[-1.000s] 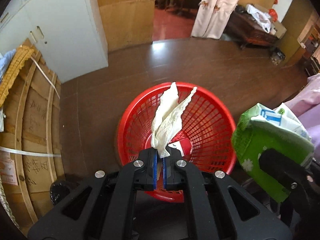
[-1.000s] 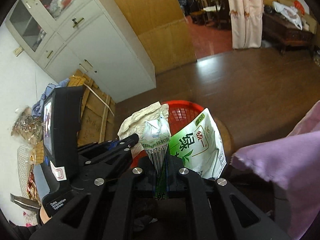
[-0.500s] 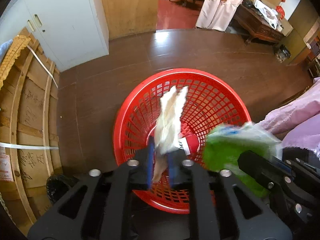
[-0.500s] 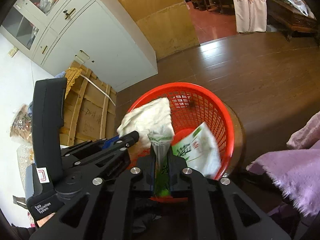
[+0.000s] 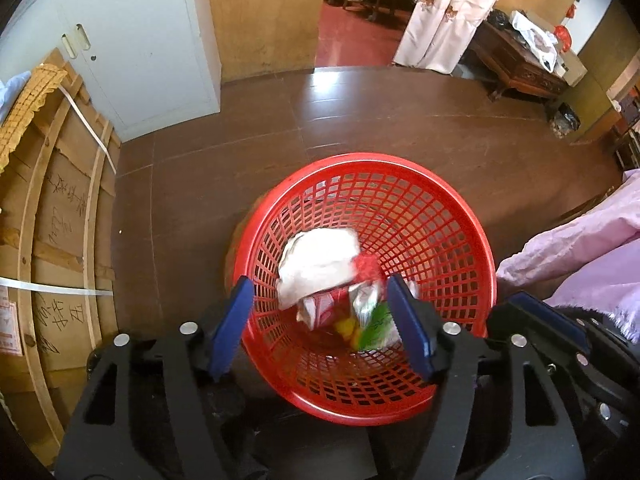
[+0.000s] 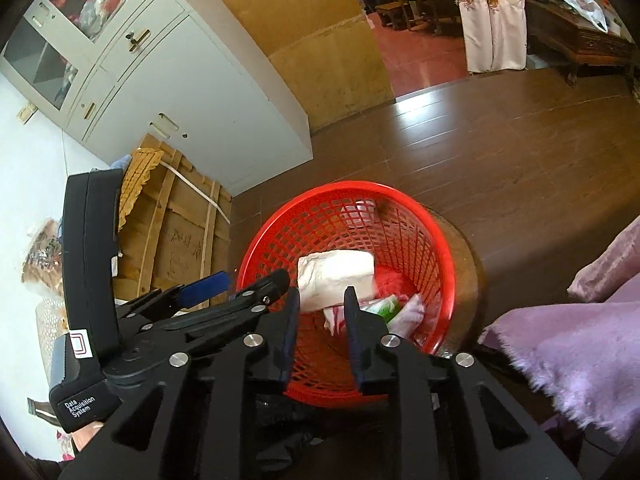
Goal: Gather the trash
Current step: 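Open both tools to drop the packet and paper into the basket, then move both open tools back over the table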
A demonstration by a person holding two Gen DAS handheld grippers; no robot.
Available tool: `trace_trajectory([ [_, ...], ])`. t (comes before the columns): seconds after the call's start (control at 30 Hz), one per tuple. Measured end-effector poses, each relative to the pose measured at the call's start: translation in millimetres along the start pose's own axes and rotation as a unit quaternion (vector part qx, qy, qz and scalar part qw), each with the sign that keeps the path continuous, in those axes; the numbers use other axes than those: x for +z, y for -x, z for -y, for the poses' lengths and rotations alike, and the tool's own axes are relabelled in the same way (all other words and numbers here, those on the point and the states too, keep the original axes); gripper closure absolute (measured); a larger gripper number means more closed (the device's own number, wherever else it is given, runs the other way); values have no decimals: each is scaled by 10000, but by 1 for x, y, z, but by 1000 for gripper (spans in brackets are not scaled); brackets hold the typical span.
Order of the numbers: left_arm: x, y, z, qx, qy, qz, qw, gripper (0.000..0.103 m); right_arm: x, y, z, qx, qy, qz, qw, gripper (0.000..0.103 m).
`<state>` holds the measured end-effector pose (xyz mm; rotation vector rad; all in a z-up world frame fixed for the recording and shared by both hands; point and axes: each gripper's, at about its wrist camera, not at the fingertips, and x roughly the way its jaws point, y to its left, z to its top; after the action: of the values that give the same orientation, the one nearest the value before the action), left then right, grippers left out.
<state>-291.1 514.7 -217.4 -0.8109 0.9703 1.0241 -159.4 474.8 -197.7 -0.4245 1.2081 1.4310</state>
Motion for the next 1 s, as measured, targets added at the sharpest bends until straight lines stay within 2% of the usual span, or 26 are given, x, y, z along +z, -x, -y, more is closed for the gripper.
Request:
trace_trajectory([
  [0.23,1,8,4,-85,-55,58,9999,27,-2,16,1,-13,12,144,9999,77],
  [0.43,-1,19,7,-123,-96,131,9998,25,-5,37,-7,-115,120,315,9994,76],
  [0.57,-2,34,11,-136,-140,234,9995,25,-9,51,-5,-131,114,405,9990,71],
  [0.83,-8,87,30,-198,-323,673,9970,24,-23,99,-11,-279,239,746,9965,68],
  [0.9,-11,101,36,-215,-382,785,9959,24,-28,118,-11,-277,210,879,9955,59],
  [1.0,-19,131,50,-308,-528,1025,9929,22,-37,145,-7,-286,121,1070,9938,55],
])
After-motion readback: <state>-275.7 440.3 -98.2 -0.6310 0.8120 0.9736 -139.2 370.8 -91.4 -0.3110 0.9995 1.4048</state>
